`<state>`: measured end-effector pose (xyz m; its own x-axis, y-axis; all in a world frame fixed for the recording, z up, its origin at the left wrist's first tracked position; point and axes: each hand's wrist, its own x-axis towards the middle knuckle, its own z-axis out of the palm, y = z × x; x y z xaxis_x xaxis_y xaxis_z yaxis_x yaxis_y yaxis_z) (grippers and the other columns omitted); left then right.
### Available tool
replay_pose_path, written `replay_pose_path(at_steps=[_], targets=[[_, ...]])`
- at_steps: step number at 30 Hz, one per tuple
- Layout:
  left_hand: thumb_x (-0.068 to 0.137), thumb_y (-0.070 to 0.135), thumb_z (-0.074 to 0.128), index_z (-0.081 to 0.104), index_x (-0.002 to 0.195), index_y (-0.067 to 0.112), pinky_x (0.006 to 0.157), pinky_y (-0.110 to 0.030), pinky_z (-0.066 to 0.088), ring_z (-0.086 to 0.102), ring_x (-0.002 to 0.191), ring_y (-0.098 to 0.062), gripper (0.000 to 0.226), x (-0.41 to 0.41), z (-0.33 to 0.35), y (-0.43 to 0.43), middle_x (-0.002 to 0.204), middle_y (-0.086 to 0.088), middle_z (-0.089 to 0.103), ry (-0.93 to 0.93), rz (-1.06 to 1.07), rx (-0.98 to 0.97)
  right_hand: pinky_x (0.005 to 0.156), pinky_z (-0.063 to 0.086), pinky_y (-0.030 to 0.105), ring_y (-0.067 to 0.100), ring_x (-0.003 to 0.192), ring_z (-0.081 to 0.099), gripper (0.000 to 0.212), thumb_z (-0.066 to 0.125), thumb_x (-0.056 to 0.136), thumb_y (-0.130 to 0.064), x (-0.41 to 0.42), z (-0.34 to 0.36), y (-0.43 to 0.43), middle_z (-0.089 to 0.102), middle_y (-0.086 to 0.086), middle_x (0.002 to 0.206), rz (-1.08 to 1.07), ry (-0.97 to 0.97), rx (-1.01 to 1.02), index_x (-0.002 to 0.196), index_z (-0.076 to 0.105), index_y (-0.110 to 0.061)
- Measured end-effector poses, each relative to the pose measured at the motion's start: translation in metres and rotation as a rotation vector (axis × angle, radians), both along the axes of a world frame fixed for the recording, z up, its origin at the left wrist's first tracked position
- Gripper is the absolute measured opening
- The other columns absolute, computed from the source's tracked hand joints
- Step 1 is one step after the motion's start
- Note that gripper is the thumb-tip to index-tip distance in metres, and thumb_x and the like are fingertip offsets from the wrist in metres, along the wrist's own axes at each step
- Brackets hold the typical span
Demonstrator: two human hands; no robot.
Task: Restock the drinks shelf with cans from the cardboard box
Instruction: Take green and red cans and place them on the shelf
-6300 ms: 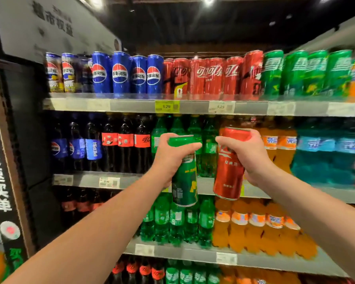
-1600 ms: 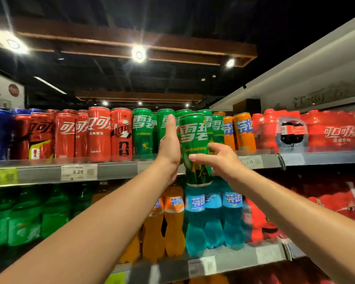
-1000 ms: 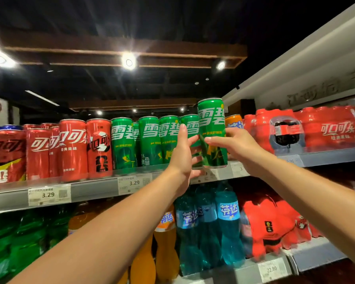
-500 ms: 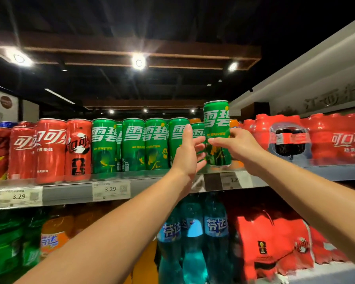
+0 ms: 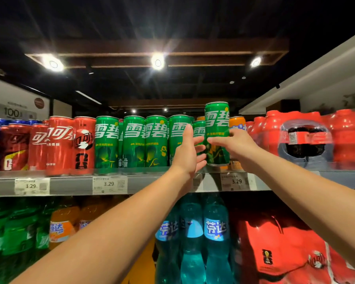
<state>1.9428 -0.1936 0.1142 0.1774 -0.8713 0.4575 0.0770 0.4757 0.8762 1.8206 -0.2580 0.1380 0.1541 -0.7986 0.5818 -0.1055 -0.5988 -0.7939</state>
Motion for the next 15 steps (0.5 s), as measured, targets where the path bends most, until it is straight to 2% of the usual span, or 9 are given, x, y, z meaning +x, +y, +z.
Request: replay_pose_path(at_steps=[3, 5, 8, 10, 12, 15], targets=[[0.094, 0.064, 0.021, 0.055, 0.128, 0.014, 0.095, -0.04, 0.043, 0.051, 0.116, -0.033, 0.069, -0.001, 0.001, 0.0, 0.122, -0.014, 0.052, -0.019, 0.015, 0.016, 0.084, 0.053, 0.035, 0.017, 0.096, 0.066, 0.034, 0.076, 0.079, -0.024, 0.001, 0.002, -0.004, 0.071, 0.0, 0.104, 0.008, -0.002, 0.027, 0.111, 0.067, -0.015], [0.093, 0.064, 0.021, 0.055, 0.129, 0.014, 0.094, -0.039, 0.043, 0.051, 0.116, -0.034, 0.07, -0.002, 0.001, -0.001, 0.12, -0.013, 0.052, -0.028, 0.02, 0.024, 0.087, 0.052, 0.038, 0.019, 0.098, 0.066, 0.036, 0.076, 0.079, -0.024, 0.002, 0.002, -0.006, 0.071, 0.002, 0.107, 0.013, -0.007, 0.049, 0.113, 0.066, -0.014], [0.094, 0.063, 0.021, 0.053, 0.13, 0.013, 0.096, -0.04, 0.043, 0.05, 0.12, -0.036, 0.07, -0.001, 0.004, -0.001, 0.121, -0.015, 0.051, -0.038, 0.025, 0.046, 0.073, 0.052, 0.031, 0.018, 0.096, 0.066, 0.035, 0.076, 0.08, -0.023, 0.002, 0.003, -0.01, 0.07, 0.002, 0.106, 0.03, -0.022, 0.063, 0.112, 0.065, -0.014], [0.094, 0.063, 0.021, 0.053, 0.13, 0.013, 0.097, -0.04, 0.043, 0.049, 0.121, -0.036, 0.069, -0.001, 0.005, -0.001, 0.127, -0.017, 0.051, -0.044, 0.032, 0.057, 0.062, 0.046, 0.026, 0.015, 0.092, 0.065, 0.035, 0.076, 0.08, -0.023, 0.002, 0.003, -0.013, 0.07, 0.0, 0.104, 0.037, -0.034, 0.069, 0.112, 0.064, -0.015], [0.094, 0.064, 0.021, 0.053, 0.129, 0.014, 0.097, -0.04, 0.043, 0.049, 0.122, -0.036, 0.069, -0.002, 0.006, -0.002, 0.132, -0.017, 0.049, -0.052, 0.042, 0.064, 0.059, 0.043, 0.025, 0.012, 0.088, 0.064, 0.035, 0.076, 0.079, -0.024, 0.003, 0.003, -0.017, 0.07, -0.001, 0.101, 0.038, -0.043, 0.082, 0.111, 0.063, -0.016], [0.094, 0.064, 0.02, 0.053, 0.13, 0.015, 0.099, -0.041, 0.042, 0.048, 0.123, -0.036, 0.069, -0.003, 0.006, -0.004, 0.136, -0.018, 0.047, -0.044, 0.049, 0.068, 0.062, 0.044, 0.028, 0.017, 0.093, 0.064, 0.036, 0.078, 0.078, -0.024, 0.003, 0.0, -0.024, 0.069, 0.001, 0.104, 0.041, -0.065, 0.118, 0.11, 0.064, -0.016]])
